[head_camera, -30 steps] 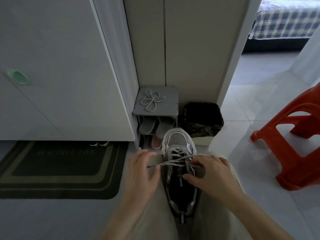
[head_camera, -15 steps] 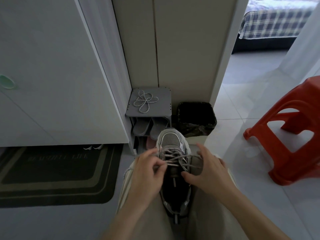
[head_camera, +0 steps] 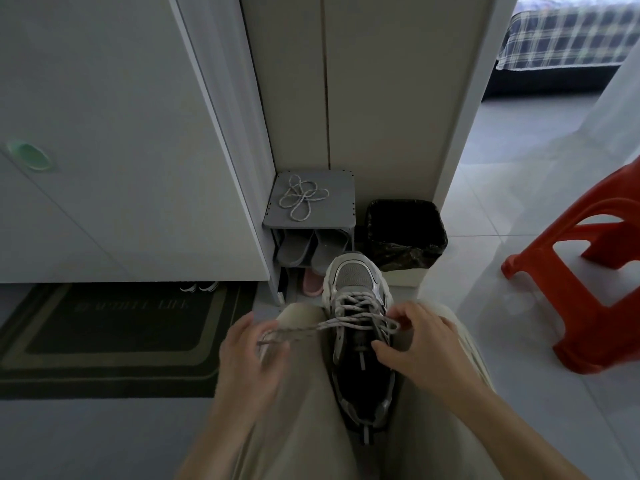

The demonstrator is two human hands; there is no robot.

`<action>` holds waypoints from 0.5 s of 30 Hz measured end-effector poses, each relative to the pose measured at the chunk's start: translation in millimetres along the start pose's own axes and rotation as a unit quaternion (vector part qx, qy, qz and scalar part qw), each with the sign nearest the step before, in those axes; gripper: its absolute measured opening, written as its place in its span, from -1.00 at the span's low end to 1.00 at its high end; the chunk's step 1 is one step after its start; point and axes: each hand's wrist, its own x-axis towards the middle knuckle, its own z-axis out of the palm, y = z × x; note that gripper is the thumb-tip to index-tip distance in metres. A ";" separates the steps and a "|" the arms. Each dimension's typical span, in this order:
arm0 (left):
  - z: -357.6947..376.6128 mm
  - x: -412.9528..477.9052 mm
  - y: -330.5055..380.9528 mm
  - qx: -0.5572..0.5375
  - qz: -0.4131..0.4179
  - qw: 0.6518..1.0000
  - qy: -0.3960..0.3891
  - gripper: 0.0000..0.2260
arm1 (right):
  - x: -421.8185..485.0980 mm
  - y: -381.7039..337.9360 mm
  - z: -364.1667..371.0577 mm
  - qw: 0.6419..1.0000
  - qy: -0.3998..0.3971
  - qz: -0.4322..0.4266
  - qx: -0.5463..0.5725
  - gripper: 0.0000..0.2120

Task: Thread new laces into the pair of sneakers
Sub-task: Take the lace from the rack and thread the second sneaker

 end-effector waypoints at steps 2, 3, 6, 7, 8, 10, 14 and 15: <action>6.7 0.1 25.6 -0.004 0.103 0.994 0.025 -0.70 | -1.0 -4.5 -1.8 1.000 -0.008 0.006 0.000 -0.67; 11.8 0.2 38.8 0.019 0.147 0.989 0.020 -0.69 | -1.5 -6.4 -2.6 1.000 -0.010 0.008 -0.002 -0.67; 29.6 3.8 65.1 0.081 0.178 0.980 -0.031 -0.75 | -1.3 -8.5 -3.9 1.000 -0.009 0.014 -0.005 -0.63; 34.6 5.8 69.0 0.087 0.180 0.979 -0.035 -0.78 | -1.3 -8.5 -4.2 1.000 -0.010 0.018 -0.005 -0.62; 38.5 7.7 71.5 0.085 0.182 0.979 -0.036 -0.82 | -1.7 -8.5 -4.7 1.000 -0.010 0.021 -0.004 -0.62; 41.6 10.0 75.2 0.069 0.173 0.982 -0.040 -0.88 | -2.4 -8.1 -6.0 1.000 -0.008 0.027 -0.001 -0.60; 38.1 4.2 70.6 -0.004 0.153 0.987 -0.047 -0.94 | -3.7 -8.6 -8.5 0.999 -0.004 0.034 0.005 -0.58; 36.0 1.8 66.9 -0.021 0.153 0.987 -0.049 -0.92 | -4.0 -8.6 -8.5 0.999 -0.005 0.036 0.009 -0.57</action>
